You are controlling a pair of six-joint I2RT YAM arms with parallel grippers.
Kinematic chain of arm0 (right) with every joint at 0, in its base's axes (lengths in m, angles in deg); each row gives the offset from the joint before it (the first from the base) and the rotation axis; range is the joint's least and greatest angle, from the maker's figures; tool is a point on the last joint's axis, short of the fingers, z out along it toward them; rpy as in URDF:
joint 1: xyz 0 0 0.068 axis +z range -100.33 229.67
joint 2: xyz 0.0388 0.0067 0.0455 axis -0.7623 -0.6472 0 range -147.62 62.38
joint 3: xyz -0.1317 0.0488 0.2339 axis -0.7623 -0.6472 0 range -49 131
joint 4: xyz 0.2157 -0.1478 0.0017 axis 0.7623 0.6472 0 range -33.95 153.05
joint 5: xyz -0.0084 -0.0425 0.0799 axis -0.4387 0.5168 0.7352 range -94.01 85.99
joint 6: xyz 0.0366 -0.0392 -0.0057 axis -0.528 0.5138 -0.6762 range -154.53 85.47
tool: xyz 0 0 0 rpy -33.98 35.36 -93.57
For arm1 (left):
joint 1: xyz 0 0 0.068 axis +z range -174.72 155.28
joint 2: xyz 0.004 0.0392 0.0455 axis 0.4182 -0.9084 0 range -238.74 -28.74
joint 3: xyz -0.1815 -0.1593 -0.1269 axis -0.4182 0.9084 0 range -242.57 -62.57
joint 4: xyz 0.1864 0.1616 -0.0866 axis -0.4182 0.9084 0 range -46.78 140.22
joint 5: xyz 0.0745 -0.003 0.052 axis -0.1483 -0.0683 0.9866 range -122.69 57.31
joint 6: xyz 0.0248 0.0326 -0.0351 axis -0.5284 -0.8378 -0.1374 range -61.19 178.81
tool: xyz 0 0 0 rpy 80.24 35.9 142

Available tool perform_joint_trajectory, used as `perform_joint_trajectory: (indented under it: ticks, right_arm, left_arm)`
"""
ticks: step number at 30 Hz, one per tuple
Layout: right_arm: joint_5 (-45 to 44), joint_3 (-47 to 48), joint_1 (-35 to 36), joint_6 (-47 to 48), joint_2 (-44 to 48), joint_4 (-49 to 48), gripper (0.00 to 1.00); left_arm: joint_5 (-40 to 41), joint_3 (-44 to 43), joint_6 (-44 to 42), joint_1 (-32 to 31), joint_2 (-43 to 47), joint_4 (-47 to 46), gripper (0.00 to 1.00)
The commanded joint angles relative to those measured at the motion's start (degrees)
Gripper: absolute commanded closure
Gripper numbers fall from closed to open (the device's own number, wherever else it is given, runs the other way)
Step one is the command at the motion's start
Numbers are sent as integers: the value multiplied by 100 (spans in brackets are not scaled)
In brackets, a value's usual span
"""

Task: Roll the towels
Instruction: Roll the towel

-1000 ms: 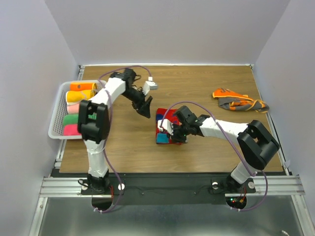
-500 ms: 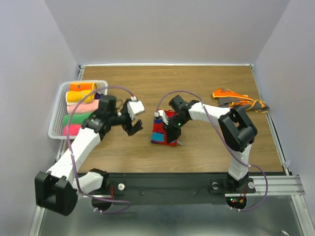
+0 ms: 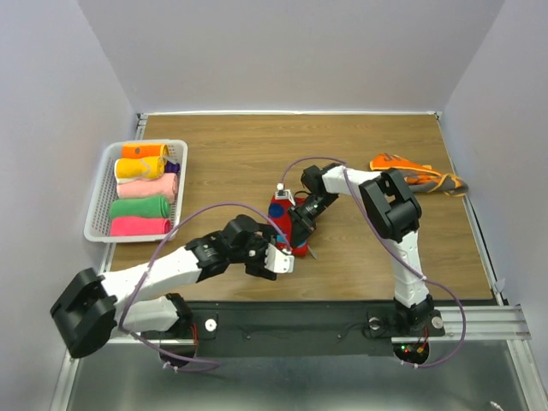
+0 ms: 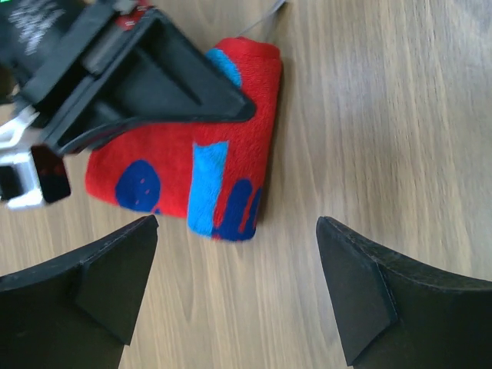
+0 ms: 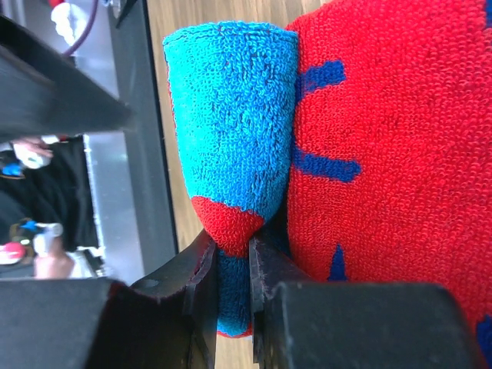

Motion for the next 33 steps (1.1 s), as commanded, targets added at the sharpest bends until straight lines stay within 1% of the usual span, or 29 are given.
perform_joint_trajectory:
  ticks: [1, 3, 6, 9, 11, 12, 15, 19, 21, 23, 24, 26, 27, 28, 29, 30, 32, 33]
  right_arm:
    - [-209, 161, 41, 196, -257, 503, 88]
    - [-139, 301, 41, 222, -406, 687, 87]
    - [-68, 389, 41, 310, -529, 837, 87]
    - [-51, 407, 41, 345, -574, 890, 86]
    - [-59, 442, 41, 380, -591, 943, 86]
    - [-60, 460, 41, 389, -626, 969, 86]
    - [-68, 583, 33, 433, -670, 1065, 86]
    - [-156, 706, 41, 460, -688, 1092, 86]
    - [-200, 758, 33, 468, -662, 1101, 86]
    - [-235, 802, 15, 460, -618, 1101, 84]
    - [-253, 855, -2, 451, -583, 1101, 80]
    - [-332, 943, -90, 425, -530, 1084, 73]
    - [-384, 995, -134, 390, -486, 1066, 66]
    - [-446, 1161, -178, 311, -416, 1031, 52]
    - [-464, 1259, -318, 258, -372, 1022, 42]
    - [-481, 1399, -389, 214, -311, 1022, 24]
    - [-586, 1812, -651, 56, -223, 996, 10]
    - [-604, 1953, -766, -14, -179, 969, 6]
  left_arm:
    - [503, -224, -20, -223, -601, -946, 4]
    - [397, -286, -10, -276, -803, -1121, 4]
    - [502, -224, -151, -364, -1031, -1271, 5]
    - [792, -294, -195, -434, -1356, -1289, 9]
    - [906, -417, -82, -496, -1524, -1281, 12]
    - [1011, -461, -55, -505, -1716, -1272, 17]
    - [1188, -689, 60, -531, -2139, -1124, 26]
    - [1206, -857, 157, -540, -2430, -1026, 32]
    - [1049, -874, 200, -540, -2456, -904, 47]
    - [890, -962, 253, -549, -2491, -658, 53]
    - [750, -988, 366, -549, -2509, -439, 58]
    - [582, -1076, 464, -549, -2544, -148, 62]
    - [460, -1094, 551, -549, -2570, -42, 63]
    - [398, -1120, 691, -549, -2588, 185, 66]
    - [267, -1129, 745, -549, -2614, 283, 67]
    - [204, -1129, 798, -549, -2623, 423, 67]
    - [90, -1155, 955, -540, -2667, 529, 68]
    - [-67, -1182, 974, -540, -2728, 608, 68]
